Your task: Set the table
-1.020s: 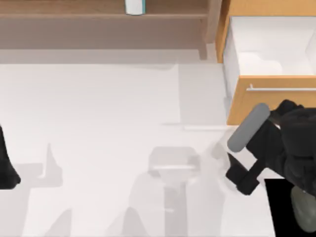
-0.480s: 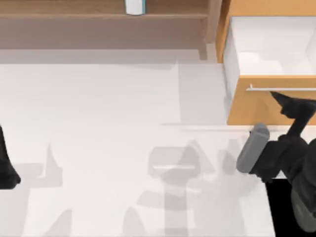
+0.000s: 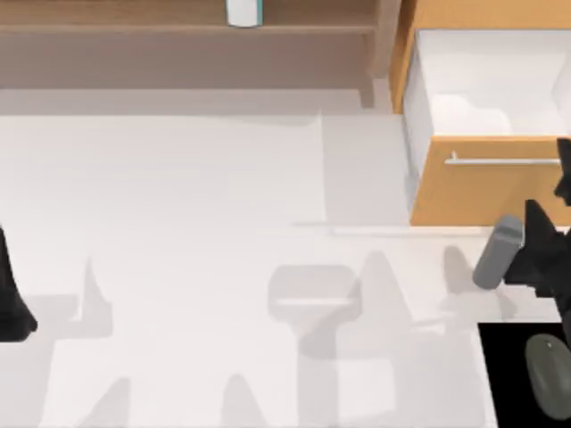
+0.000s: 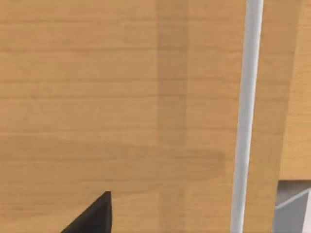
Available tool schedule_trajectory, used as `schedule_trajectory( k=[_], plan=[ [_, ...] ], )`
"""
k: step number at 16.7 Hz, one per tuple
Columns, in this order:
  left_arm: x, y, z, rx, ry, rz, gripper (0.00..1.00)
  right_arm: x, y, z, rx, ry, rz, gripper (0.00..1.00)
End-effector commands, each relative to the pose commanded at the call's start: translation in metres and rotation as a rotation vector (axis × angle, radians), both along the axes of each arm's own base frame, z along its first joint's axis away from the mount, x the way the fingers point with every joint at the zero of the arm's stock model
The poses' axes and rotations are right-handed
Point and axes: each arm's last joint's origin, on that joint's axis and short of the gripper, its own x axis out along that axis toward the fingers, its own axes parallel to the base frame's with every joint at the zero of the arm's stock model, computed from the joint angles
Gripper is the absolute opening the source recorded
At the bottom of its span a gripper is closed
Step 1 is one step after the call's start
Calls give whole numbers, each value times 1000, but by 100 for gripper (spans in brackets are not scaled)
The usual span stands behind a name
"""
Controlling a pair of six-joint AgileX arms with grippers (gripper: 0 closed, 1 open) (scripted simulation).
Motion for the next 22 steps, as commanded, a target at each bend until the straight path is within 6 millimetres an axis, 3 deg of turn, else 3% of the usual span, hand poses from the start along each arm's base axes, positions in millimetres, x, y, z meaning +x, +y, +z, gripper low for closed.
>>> schedule_trajectory(
  k=[8,14,18,22],
  plan=[
    [0,0,0,0,0,0,100,2,-2,-1,-16,-8,-12,100],
    [0,0,0,0,0,0,100,25,-3,0,-15,-12,-17,100],
    [0,0,0,0,0,0,100,26,-3,0,-15,-12,-17,100],
    [0,0,0,0,0,0,100,26,-3,0,-15,-12,-17,70]
  ],
)
